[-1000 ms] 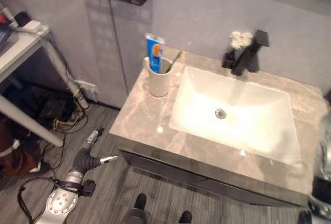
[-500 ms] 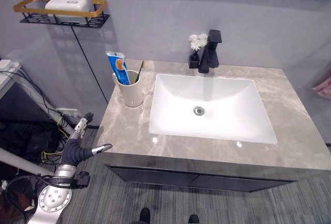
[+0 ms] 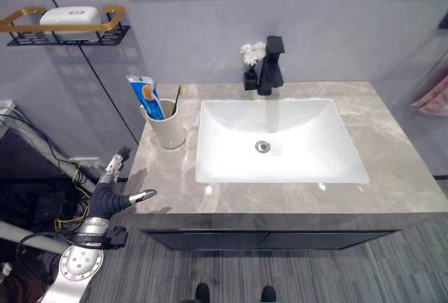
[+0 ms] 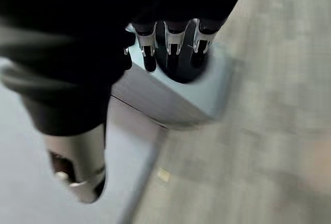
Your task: Put brush and paste in cup on sink, flatten towel.
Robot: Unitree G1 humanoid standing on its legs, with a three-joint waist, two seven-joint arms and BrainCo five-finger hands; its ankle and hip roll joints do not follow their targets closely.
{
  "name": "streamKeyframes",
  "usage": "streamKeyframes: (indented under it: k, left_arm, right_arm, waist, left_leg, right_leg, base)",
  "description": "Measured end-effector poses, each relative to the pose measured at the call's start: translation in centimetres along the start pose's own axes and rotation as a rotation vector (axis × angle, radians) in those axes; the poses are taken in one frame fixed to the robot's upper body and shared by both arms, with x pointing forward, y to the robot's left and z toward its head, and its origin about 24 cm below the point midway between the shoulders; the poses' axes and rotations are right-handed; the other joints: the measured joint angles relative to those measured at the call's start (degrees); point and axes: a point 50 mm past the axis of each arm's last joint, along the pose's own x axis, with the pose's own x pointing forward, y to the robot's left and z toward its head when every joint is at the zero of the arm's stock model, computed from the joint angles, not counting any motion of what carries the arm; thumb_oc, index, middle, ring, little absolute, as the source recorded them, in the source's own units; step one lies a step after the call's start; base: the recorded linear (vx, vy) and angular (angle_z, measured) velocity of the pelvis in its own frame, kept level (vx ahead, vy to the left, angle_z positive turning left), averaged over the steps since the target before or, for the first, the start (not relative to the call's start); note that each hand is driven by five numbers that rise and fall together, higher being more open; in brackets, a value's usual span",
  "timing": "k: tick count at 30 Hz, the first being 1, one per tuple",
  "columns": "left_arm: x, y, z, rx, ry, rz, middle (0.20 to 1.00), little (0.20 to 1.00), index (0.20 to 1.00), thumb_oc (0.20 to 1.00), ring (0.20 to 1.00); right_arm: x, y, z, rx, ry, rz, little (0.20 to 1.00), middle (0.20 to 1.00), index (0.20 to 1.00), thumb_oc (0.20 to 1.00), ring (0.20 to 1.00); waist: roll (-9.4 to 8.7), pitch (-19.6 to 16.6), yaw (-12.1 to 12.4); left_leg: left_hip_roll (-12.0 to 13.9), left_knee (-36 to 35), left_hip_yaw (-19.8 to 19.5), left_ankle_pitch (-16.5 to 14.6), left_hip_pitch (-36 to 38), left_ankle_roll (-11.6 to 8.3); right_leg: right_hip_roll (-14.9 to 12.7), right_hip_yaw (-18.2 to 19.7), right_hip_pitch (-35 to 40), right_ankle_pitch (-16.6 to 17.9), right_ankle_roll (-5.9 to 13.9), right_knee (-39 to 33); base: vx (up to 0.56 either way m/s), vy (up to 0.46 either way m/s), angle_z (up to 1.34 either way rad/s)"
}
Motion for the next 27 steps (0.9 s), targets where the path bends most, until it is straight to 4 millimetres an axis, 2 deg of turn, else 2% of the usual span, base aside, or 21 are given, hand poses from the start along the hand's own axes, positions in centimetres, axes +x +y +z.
streamKeyframes:
  k: [2,3,4,5,7,10,12,13,14,16,17,18,20,21,22,24,25,26,27]
  left_arm:
    - [0.1,-0.1,0.2,0.004,-0.011,-0.013,1.000,1.000,1.000,1.000,1.000]
    - [0.4,-0.1,0.4,0.005,-0.023,-0.024,1.000,1.000,1.000,1.000,1.000]
    - [0.6,-0.2,0.6,0.005,-0.037,-0.039,1.000,1.000,1.000,1.000,1.000]
    - [0.6,-0.1,0.6,0.014,-0.038,-0.045,1.000,1.000,1.000,1.000,1.000]
    - [0.7,0.0,0.8,0.032,-0.042,-0.076,1.000,1.000,1.000,1.000,1.000]
    - [0.6,0.1,0.7,0.040,-0.038,-0.091,1.000,1.000,1.000,1.000,1.000]
    - [0.6,-0.1,0.6,0.035,-0.030,-0.108,1.000,1.000,1.000,1.000,1.000]
    - [0.6,-0.4,0.6,0.028,-0.027,-0.124,1.000,1.000,1.000,1.000,1.000]
    - [0.4,-0.4,0.9,0.037,-0.034,-0.143,1.000,1.000,1.000,1.000,1.000]
    - [0.3,-0.1,0.9,0.055,-0.030,-0.150,1.000,1.000,1.000,1.000,1.000]
    - [0.2,-0.1,0.8,0.054,-0.023,-0.153,1.000,1.000,1.000,1.000,1.000]
    - [0.2,-0.1,0.7,0.053,-0.021,-0.157,1.000,1.000,1.000,1.000,1.000]
    - [0.4,-0.3,0.7,0.028,-0.021,-0.156,1.000,1.000,1.000,1.000,1.000]
    - [0.5,-1.1,0.5,-0.072,-0.013,-0.153,1.000,1.000,1.000,1.000,1.000]
    - [0.5,-1.6,0.3,-0.114,-0.009,-0.153,1.000,1.000,1.000,1.000,1.000]
    - [0.5,-1.5,0.5,-0.112,-0.013,-0.170,1.000,1.000,1.000,1.000,1.000]
    - [0.7,-1.5,0.5,-0.116,-0.018,-0.167,0.953,0.953,0.953,0.953,0.953]
    - [0.6,-1.4,0.9,-0.122,-0.034,-0.166,0.896,0.896,0.896,0.896,0.896]
    - [0.7,-1.4,1.1,-0.128,-0.041,-0.167,0.868,0.868,0.868,0.868,0.868]
  right_arm:
    - [-0.6,1.0,-1.2,-0.051,0.048,0.102,1.000,1.000,1.000,1.000,1.000]
    - [-1.2,0.8,-3.3,-0.150,0.094,0.176,1.000,1.000,1.000,1.000,1.000]
    - [-1.6,1.1,-4.4,-0.208,0.125,0.235,1.000,1.000,1.000,1.000,1.000]
    - [-1.7,0.5,-5.5,-0.228,0.174,0.238,1.000,1.000,1.000,1.000,1.000]
    - [-2.1,0.3,-6.5,-0.216,0.229,0.265,1.000,1.000,1.000,1.000,1.000]
    - [-1.8,-0.4,-6.8,-0.150,0.271,0.243,1.000,1.000,1.000,1.000,1.000]
    - [-1.6,-0.9,-7.0,-0.124,0.295,0.227,1.000,1.000,1.000,1.000,1.000]
    - [-1.5,-1.6,-7.4,-0.175,0.296,0.229,1.000,1.000,1.000,1.000,1.000]
    - [-1.8,-1.9,-8.3,-0.254,0.310,0.258,1.000,1.000,1.000,1.000,1.000]
    - [-2.0,-1.5,-8.3,-0.309,0.302,0.294,1.000,1.000,1.000,1.000,1.000]
    - [-2.3,-0.6,-8.1,-0.383,0.272,0.341,1.000,1.000,1.000,1.000,1.000]
    - [-2.6,-0.1,-8.2,-0.462,0.241,0.382,1.000,1.000,1.000,1.000,1.000]
    - [-3.5,1.0,-8.6,-0.677,0.162,0.473,1.000,1.000,1.000,1.000,1.000]
    - [-4.8,2.1,-9.5,-1.033,0.003,0.638,1.000,1.000,1.000,1.000,1.000]
    - [-5.6,2.5,-10.2,-1.131,-0.050,0.712,1.000,1.000,1.000,1.000,1.000]
    - [-7.2,2.6,-12.1,-1.310,-0.101,0.844,1.000,1.000,1.000,1.000,1.000]
    - [-7.8,2.9,-12.6,-1.395,-0.124,0.896,1.000,1.000,1.000,1.000,1.000]
    - [-7.7,3.0,-12.4,-1.451,-0.156,0.909,1.000,1.000,1.000,1.000,1.000]
    - [-7.6,3.0,-12.3,-1.497,-0.174,0.923,1.000,1.000,1.000,1.000,1.000]
  waist:
    - [0.07,0.6,0.3]
    - [-1.22,1.3,0.2]
    - [-1.41,2.0,0.6]
    - [-2.30,2.3,0.7]
    - [-3.05,3.5,0.6]
    - [-2.75,3.9,0.8]
    - [-2.09,4.6,1.3]
    - [-1.16,4.9,0.9]
    - [-0.94,4.1,1.0]
    - [-1.86,3.7,2.0]
    - [-1.75,3.7,1.9]
    - [-1.78,3.7,1.9]
    - [-1.98,3.9,2.1]
    - [-2.10,3.9,2.1]
    - [-2.33,3.9,1.8]
    - [-4.06,3.4,2.3]
    - [-4.01,3.2,2.4]
    - [-2.40,2.4,3.0]
    - [-1.53,2.0,3.2]
  left_leg:
    - [-0.1,0.0,0.0,-0.2,0.5,0.37]
    - [-1.1,1.2,0.1,-0.8,0.1,1.17]
    - [-1.3,1.8,-0.6,-1.3,0.3,1.62]
    - [-1.9,2.0,-0.5,-1.5,0.2,1.91]
    - [-2.8,3.8,-1.7,-2.4,-0.3,3.17]
    - [-3.0,4.3,-2.8,-2.6,-0.4,3.67]
    - [-3.4,4.4,-3.8,-2.7,0.6,4.83]
    - [-3.7,4.1,-5.3,-2.5,1.7,5.69]
    - [-3.0,3.7,-5.8,-2.6,1.3,5.52]
    - [-3.5,3.8,-5.5,-2.5,1.2,6.04]
    - [-3.6,4.0,-5.8,-2.6,1.3,6.14]
    - [-3.6,4.0,-6.0,-2.7,1.4,6.19]
    - [-3.6,4.1,-6.5,-3.2,2.2,5.97]
    - [-3.7,4.8,-7.2,-3.7,2.7,4.82]
    - [-3.8,4.8,-7.8,-4.0,3.4,4.43]
    - [-4.5,4.7,-8.6,-5.2,4.6,2.68]
    - [-3.6,4.7,-8.9,-6.0,5.5,1.75]
    - [-1.8,4.8,-8.9,-7.0,5.4,0.77]
    - [-1.0,4.6,-9.0,-7.2,5.5,0.38]
  right_leg:
    - [-0.3,0.5,-0.8,-1.2,0.37,3.3]
    - [-1.7,0.5,-1.6,-2.3,0.96,5.4]
    - [-2.3,0.5,-1.6,-3.2,0.99,7.7]
    - [-2.7,0.7,-1.8,-3.7,1.14,8.5]
    - [-3.9,0.5,-2.4,-3.9,1.28,12.2]
    - [-4.3,1.8,-4.7,-2.6,0.62,17.4]
    - [-5.3,1.9,-6.5,-2.3,0.53,23.9]
    - [-4.9,4.0,-9.0,-4.8,1.17,28.4]
    - [-2.3,6.2,-10.9,-7.0,0.51,25.7]
    - [-2.0,4.7,-13.3,-6.4,0.39,19.9]
    - [-1.2,4.7,-12.9,-4.2,0.19,13.4]
    - [-1.1,4.9,-13.2,-3.2,0.80,11.4]
    - [-1.4,5.0,-13.7,-0.8,0.83,8.9]
    - [-1.3,4.9,-12.4,1.4,0.97,6.1]
    - [-1.4,5.0,-11.3,2.0,1.00,5.7]
    - [-1.5,5.6,-8.1,3.7,-0.07,4.5]
    - [-0.5,5.6,-6.9,5.5,-0.43,3.9]
    - [1.3,5.1,-6.5,5.1,-1.25,3.1]
    - [2.1,4.9,-6.3,4.9,-1.48,2.7]
  base:
    - [0.00,0.139,0.03]
    - [0.03,0.182,0.16]
    - [0.02,0.092,0.15]
    - [0.05,0.197,0.20]
    - [0.02,0.141,0.28]
    - [0.07,0.152,0.23]
    - [0.07,0.075,0.24]
    - [0.07,-0.029,0.65]
    - [0.09,-0.047,0.50]
    - [0.06,-0.053,0.16]
    - [0.05,-0.044,0.12]
    - [0.08,-0.085,0.17]
    - [0.07,-0.076,0.14]
    - [0.06,-0.052,0.27]
    - [0.15,-0.130,0.35]
    - [0.12,-0.094,0.27]
    - [0.15,-0.094,0.10]
    - [0.18,-0.135,0.03]
    - [0.13,-0.105,-0.07]
